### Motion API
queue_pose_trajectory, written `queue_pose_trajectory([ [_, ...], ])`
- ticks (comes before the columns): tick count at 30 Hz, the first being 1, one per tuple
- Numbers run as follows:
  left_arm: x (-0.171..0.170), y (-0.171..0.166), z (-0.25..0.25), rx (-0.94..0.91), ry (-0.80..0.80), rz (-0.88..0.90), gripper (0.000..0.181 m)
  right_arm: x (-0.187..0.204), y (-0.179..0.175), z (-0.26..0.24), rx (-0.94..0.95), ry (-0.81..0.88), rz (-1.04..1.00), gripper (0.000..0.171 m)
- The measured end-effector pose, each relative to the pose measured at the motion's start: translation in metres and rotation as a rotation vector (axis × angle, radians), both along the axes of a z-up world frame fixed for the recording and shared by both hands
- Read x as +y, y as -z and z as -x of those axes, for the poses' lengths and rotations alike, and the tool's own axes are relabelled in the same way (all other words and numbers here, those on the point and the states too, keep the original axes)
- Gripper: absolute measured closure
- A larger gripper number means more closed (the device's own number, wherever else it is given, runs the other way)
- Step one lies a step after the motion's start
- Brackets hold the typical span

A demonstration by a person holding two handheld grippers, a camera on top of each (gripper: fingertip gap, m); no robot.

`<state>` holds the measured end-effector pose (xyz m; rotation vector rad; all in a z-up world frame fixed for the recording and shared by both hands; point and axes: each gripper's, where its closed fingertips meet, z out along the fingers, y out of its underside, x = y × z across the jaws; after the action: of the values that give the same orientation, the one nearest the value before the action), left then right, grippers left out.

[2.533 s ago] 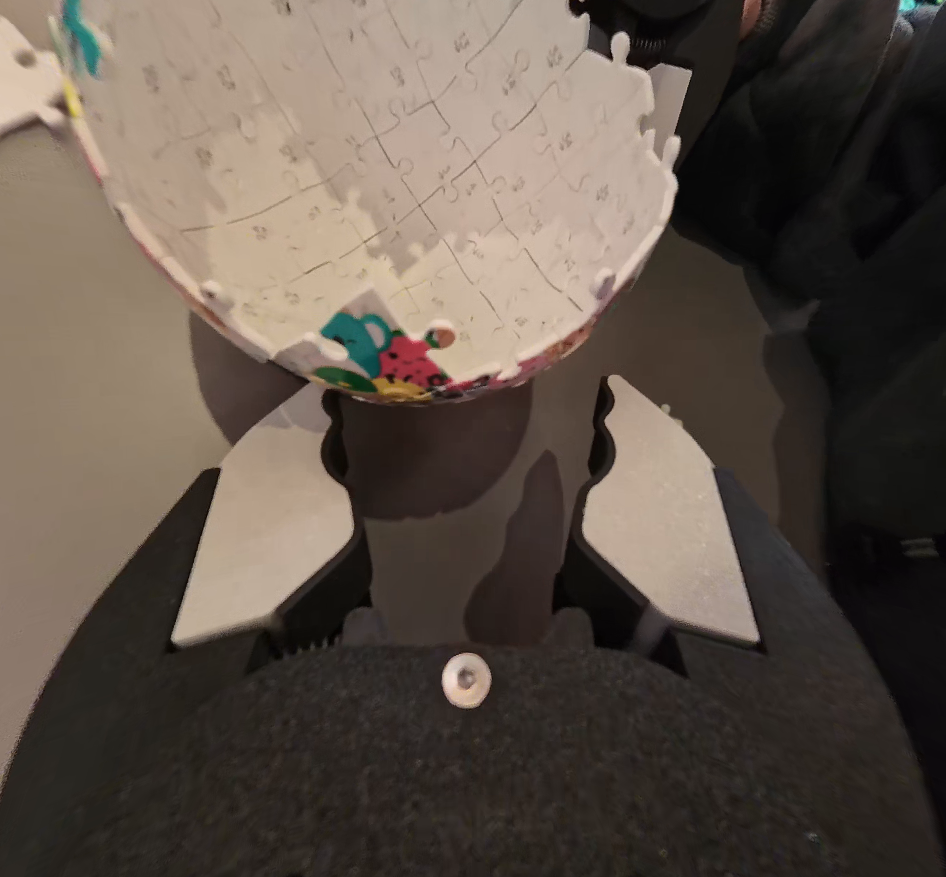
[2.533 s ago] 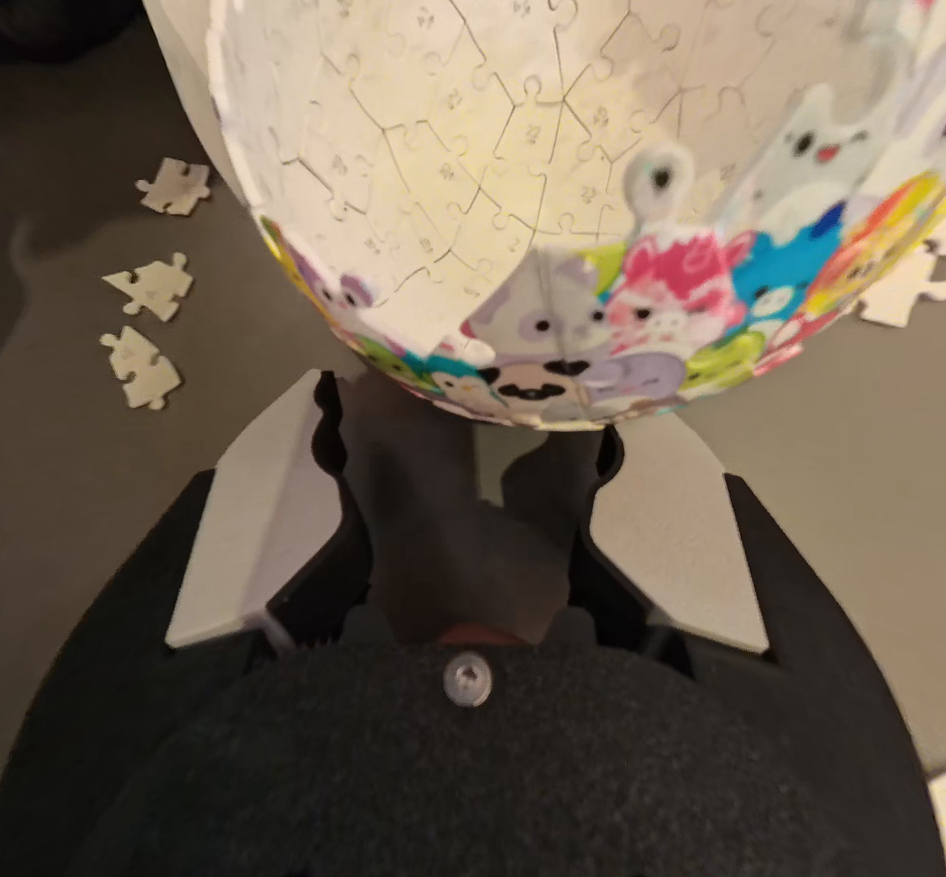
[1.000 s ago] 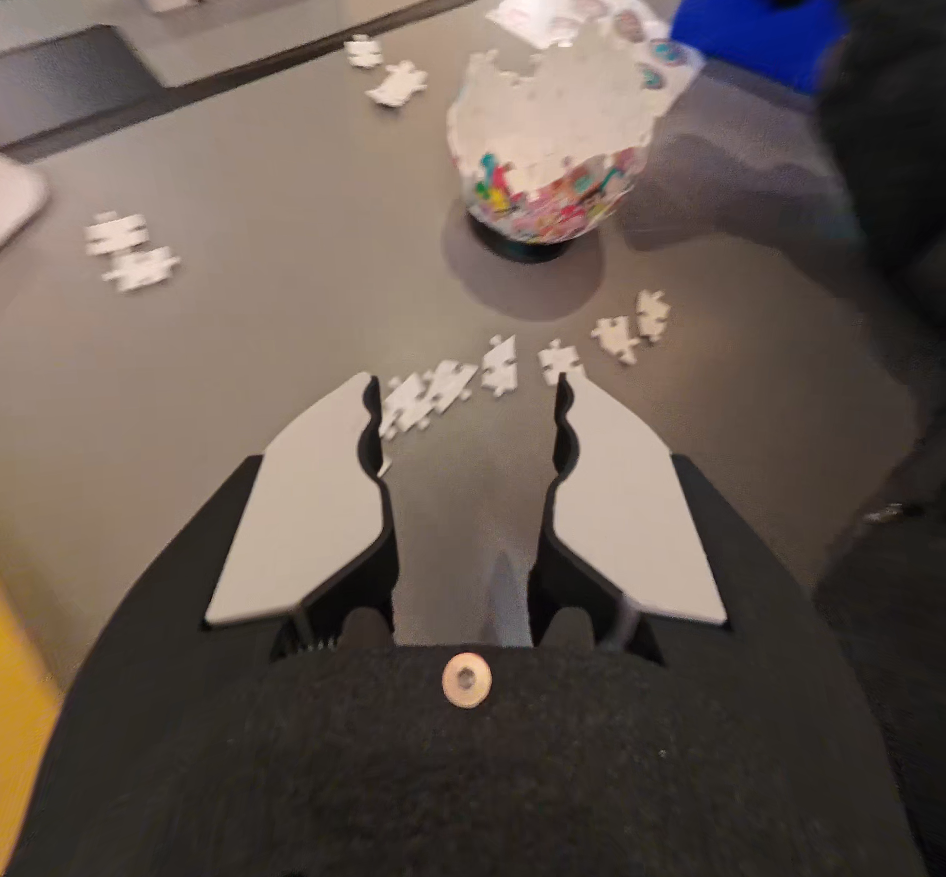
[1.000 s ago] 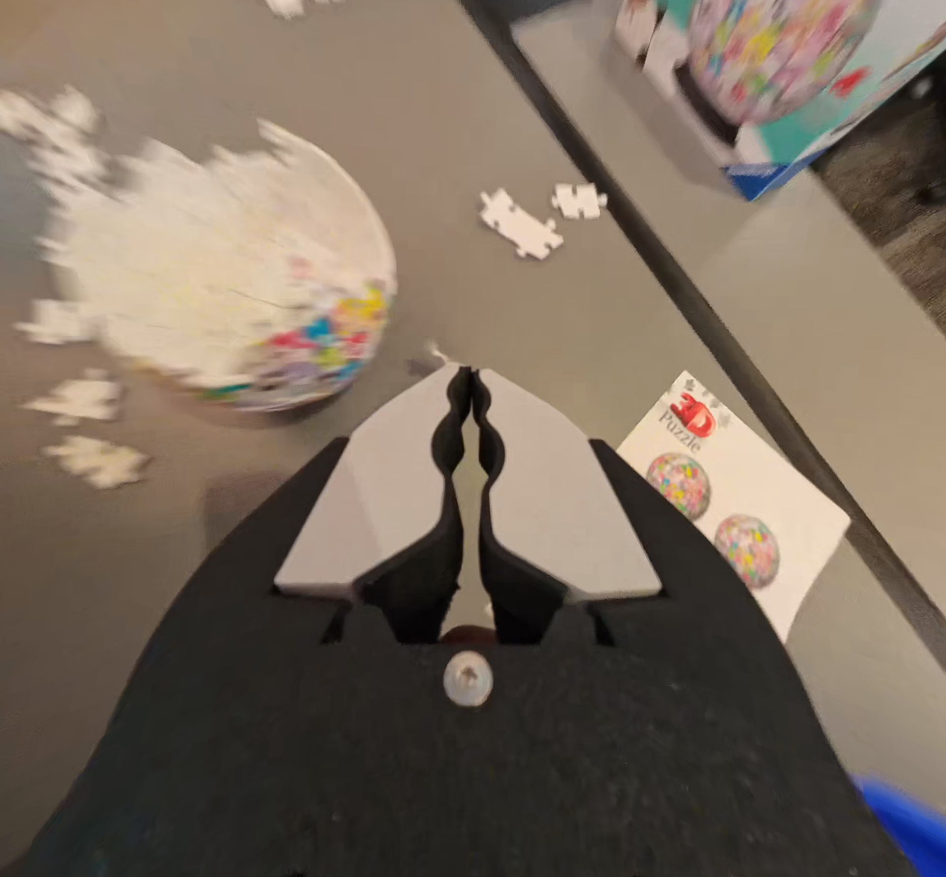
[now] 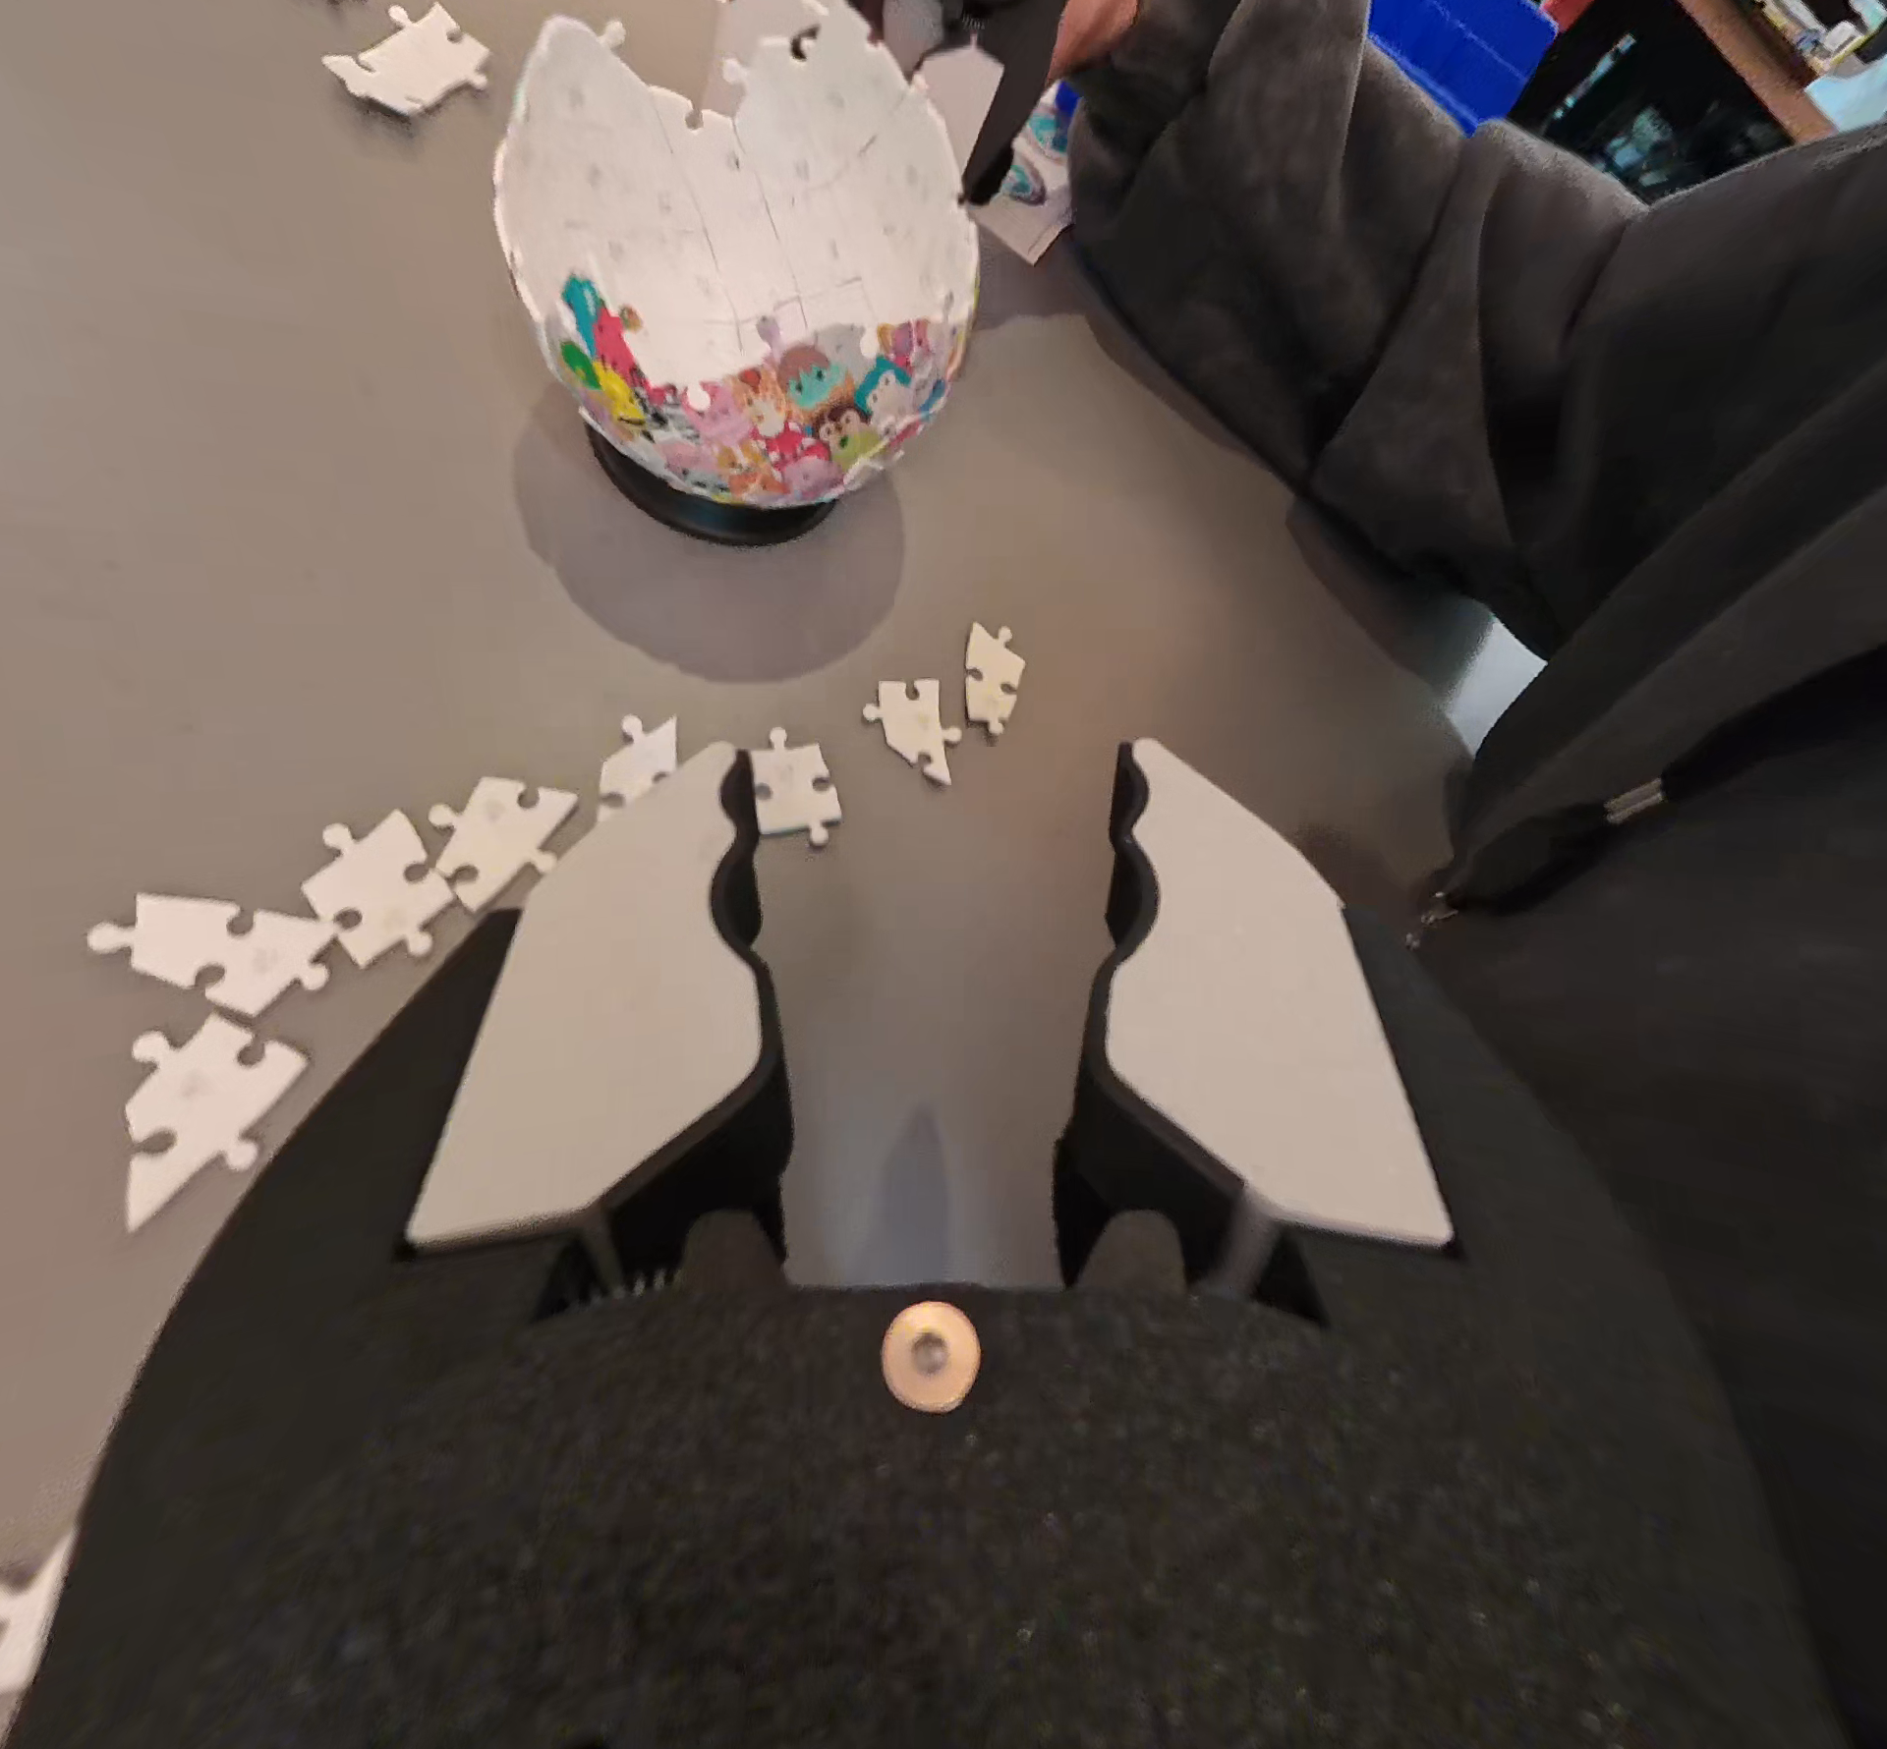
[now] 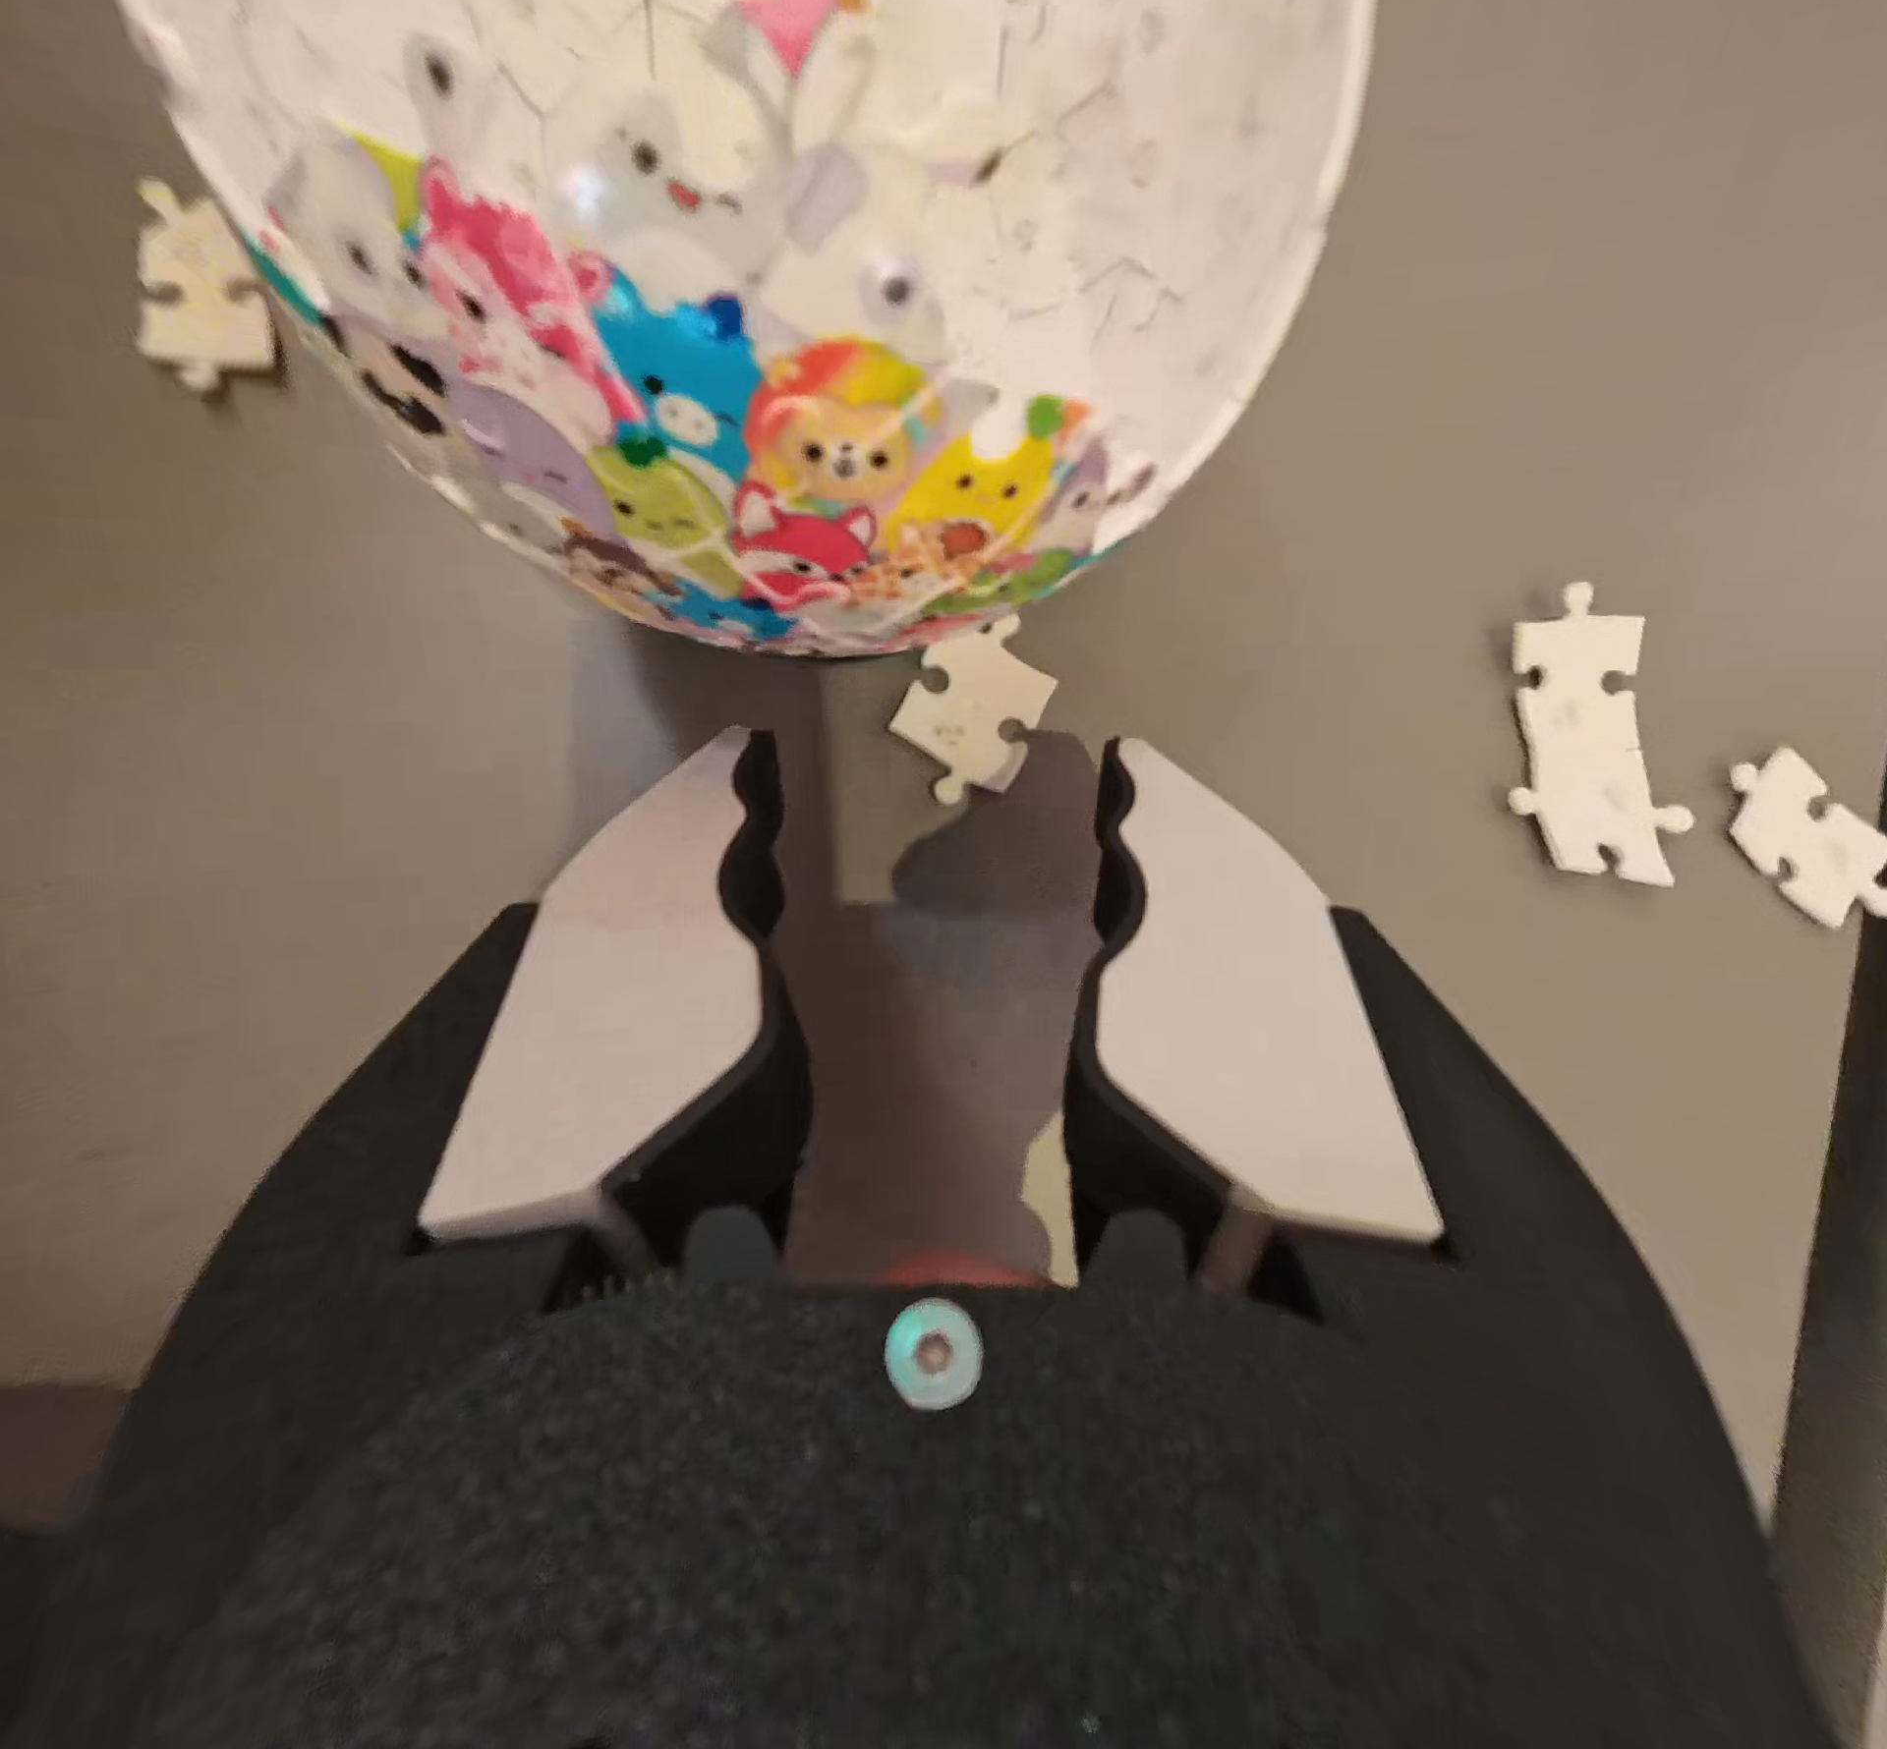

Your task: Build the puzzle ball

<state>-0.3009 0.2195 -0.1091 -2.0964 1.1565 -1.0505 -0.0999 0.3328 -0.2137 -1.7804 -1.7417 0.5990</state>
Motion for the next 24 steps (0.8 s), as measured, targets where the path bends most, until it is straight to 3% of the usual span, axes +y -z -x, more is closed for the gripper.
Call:
queue_pose_trajectory([
  [5, 0.011, 0.011, -0.02, 0.015, 0.077, 0.069, 0.116, 0.002, 0.014, 0.01, -0.034, -0.04, -0.022, 0.12],
  [10, 0.007, 0.015, -0.026, 0.008, 0.131, 0.123, 0.117, 0.002, 0.015, 0.009, 0.013, -0.031, 0.052, 0.142],
  [18, -0.002, -0.003, -0.015, -0.071, 0.095, 0.093, 0.122, -0.012, 0.014, -0.019, -0.13, 0.051, 0.081, 0.143],
  [24, -0.016, -0.012, 0.011, -0.068, 0.037, 0.015, 0.122, -0.038, -0.044, -0.048, -0.149, 0.245, -0.031, 0.144],
])
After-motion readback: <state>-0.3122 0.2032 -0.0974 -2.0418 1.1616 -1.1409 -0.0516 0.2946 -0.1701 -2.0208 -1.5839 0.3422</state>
